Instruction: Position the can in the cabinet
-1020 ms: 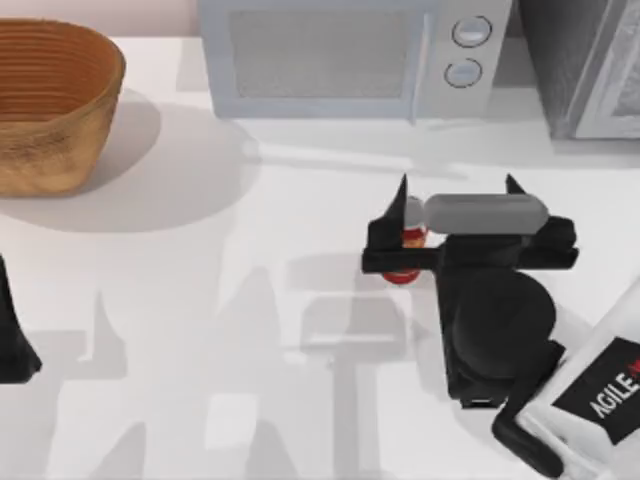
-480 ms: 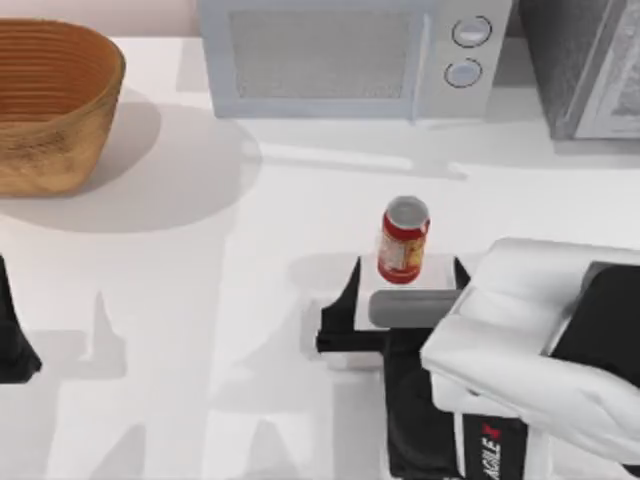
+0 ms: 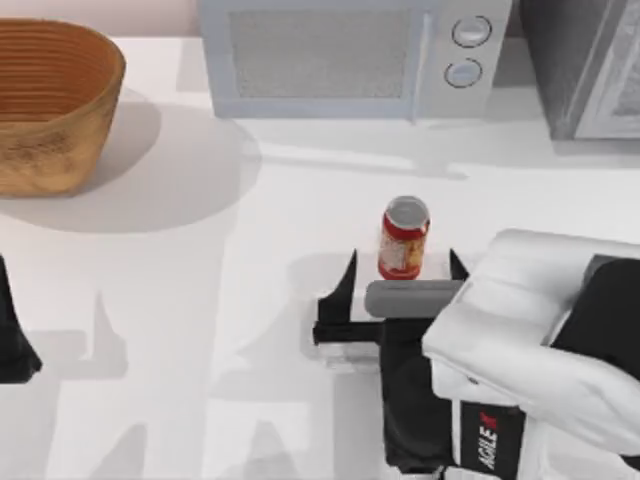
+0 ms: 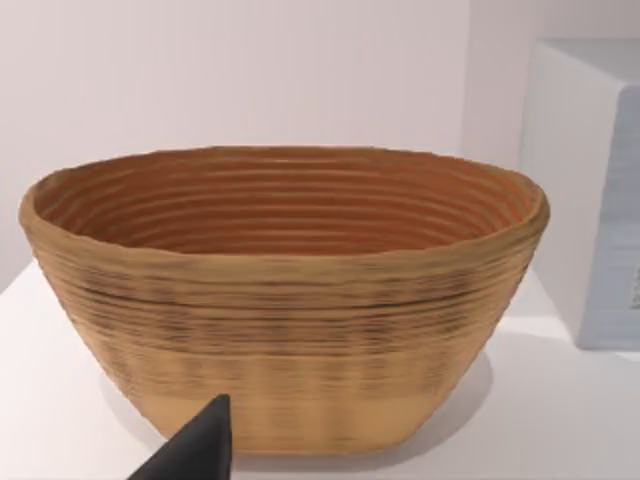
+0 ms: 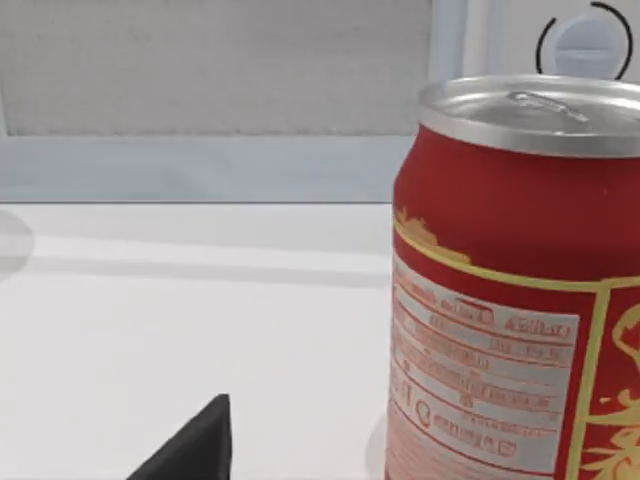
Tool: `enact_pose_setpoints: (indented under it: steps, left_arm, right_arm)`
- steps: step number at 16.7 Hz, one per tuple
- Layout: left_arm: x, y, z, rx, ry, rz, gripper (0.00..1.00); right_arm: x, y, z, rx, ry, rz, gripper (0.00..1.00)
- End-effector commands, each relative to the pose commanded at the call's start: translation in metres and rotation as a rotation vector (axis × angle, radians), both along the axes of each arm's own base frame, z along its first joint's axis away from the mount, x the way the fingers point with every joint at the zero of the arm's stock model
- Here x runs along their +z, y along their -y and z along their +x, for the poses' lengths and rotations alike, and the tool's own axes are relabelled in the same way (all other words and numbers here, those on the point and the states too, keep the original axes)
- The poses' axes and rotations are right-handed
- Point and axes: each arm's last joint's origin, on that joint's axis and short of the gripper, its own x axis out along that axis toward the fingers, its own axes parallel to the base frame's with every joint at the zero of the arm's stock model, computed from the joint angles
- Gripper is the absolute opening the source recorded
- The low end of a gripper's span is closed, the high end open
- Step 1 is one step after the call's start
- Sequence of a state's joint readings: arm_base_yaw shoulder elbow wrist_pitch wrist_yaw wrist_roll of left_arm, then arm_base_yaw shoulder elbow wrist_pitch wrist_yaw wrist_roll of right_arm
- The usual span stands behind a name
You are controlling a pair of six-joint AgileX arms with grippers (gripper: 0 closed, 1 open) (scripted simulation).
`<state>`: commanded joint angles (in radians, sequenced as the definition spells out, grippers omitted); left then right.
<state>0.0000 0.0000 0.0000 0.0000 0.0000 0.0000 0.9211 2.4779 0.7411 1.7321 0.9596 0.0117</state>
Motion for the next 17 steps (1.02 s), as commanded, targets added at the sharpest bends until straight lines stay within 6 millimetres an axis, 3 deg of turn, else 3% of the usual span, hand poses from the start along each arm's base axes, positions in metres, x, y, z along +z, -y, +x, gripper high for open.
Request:
enact_pose_setpoints:
  steps: [6, 10, 17]
  left_arm:
    - [0.0, 0.0, 0.0, 0.0, 0.0, 0.0, 1.0]
    - [0.0, 0.0, 0.0, 0.0, 0.0, 0.0, 1.0]
    - [0.0, 0.0, 0.0, 0.0, 0.0, 0.0, 1.0]
  right_arm:
    - [0.001, 0.001, 0.046, 0.0, 0.001, 0.0, 1.0]
    - [0.001, 0.001, 0.048, 0.0, 0.001, 0.0, 1.0]
    - [0.001, 0.001, 0.048, 0.0, 0.001, 0.0, 0.47]
